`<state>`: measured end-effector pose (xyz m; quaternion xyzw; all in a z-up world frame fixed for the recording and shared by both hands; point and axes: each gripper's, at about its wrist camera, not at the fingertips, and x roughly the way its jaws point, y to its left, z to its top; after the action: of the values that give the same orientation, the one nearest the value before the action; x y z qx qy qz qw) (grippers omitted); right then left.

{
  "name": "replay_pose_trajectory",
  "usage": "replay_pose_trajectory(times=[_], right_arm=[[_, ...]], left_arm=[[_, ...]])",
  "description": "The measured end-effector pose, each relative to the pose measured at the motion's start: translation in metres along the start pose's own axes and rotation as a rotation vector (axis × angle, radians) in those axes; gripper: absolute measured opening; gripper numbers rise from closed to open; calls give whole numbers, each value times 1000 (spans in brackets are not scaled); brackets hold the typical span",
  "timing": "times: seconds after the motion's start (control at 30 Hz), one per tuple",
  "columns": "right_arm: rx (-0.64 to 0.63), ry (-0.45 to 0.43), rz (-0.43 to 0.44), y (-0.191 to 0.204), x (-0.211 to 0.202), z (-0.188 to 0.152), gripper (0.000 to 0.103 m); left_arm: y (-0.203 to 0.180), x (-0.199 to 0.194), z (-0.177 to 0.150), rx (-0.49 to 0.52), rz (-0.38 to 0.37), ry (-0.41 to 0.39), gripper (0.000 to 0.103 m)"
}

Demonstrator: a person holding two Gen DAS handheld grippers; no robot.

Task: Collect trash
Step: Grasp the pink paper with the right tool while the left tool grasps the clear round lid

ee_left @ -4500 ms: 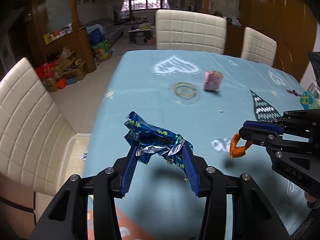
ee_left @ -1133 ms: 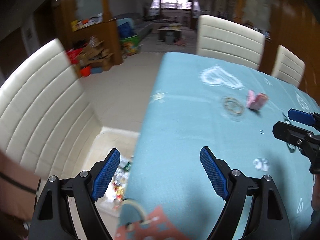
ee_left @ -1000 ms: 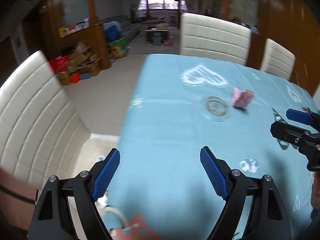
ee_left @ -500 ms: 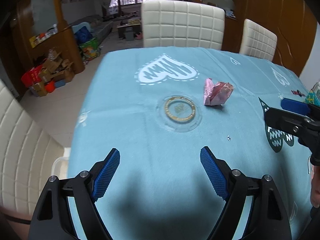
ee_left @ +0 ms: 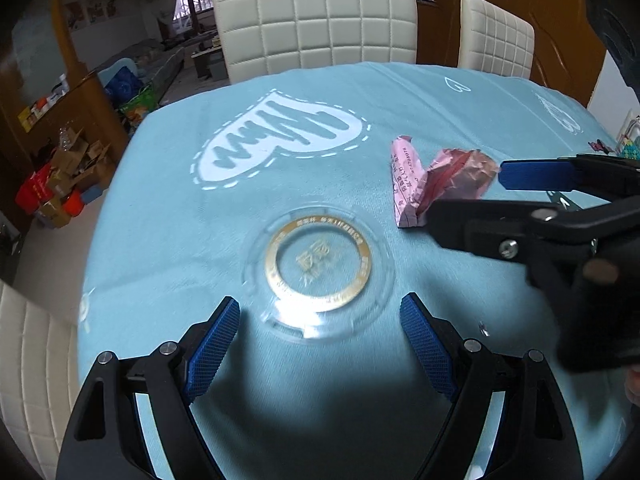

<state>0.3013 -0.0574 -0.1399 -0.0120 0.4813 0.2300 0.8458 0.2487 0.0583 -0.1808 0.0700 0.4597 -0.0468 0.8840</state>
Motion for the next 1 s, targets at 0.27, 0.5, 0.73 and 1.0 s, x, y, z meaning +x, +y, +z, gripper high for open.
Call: replay_pose_trajectory(times=[0.27, 0.5, 0.73, 1.0], right_arm=[[-3, 45, 17, -6, 26, 5, 53], [-37, 27, -3, -5, 33, 5, 20], [-80, 1, -8, 2, 26, 3, 11], [-104, -3, 4, 11, 11, -3, 11]], left_arm=[[7, 13, 14, -14, -14, -29, 85], [14, 19, 19, -24, -9, -42, 86], [15, 17, 16, -14, -20, -50, 84], [14, -2, 8, -21, -7, -76, 84]])
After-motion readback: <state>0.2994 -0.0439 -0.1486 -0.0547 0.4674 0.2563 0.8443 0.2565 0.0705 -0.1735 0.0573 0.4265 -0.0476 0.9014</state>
